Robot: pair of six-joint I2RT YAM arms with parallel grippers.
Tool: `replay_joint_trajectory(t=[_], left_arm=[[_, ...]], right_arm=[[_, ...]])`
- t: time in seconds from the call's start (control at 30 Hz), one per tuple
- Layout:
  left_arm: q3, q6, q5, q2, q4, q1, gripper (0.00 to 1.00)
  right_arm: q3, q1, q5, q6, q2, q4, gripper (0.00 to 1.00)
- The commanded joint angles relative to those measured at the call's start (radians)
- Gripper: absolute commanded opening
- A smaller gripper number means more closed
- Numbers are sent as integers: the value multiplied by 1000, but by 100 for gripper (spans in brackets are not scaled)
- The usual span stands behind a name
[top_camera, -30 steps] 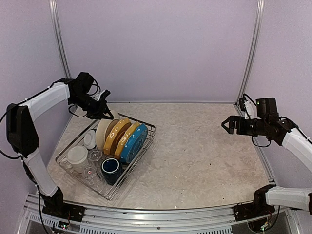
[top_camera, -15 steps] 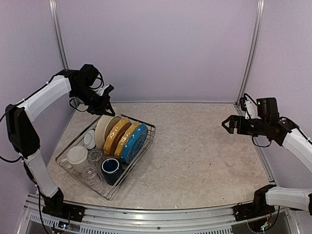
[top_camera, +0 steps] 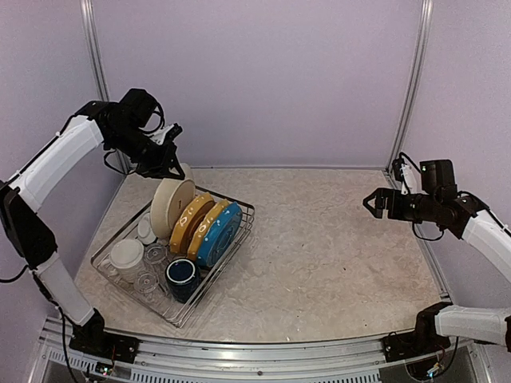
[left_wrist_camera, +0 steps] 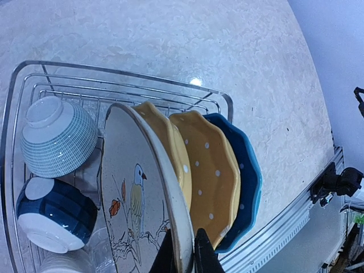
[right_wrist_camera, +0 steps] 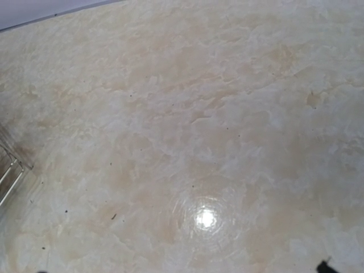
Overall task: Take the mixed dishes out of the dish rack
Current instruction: Grab the plate from the dish rack, then pass from the left arm to the right
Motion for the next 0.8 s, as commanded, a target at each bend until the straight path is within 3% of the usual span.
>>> replay_joint_trajectory(t=[0.0, 0.3, 0.5, 0.77], left_arm=[[66, -7, -86, -115, 38, -16, 0], [63, 84, -219, -189, 103, -95, 0], [-78, 285, -438, -300, 371, -248, 0], [-266, 719, -704, -356, 766, -495, 0]], right_arm=[[-11, 10, -4, 12, 15, 21, 100], [-29, 10, -21, 36, 29, 53, 100], [-5, 11, -31, 86, 74, 75, 100], [93, 20, -124, 213, 199, 136, 100]])
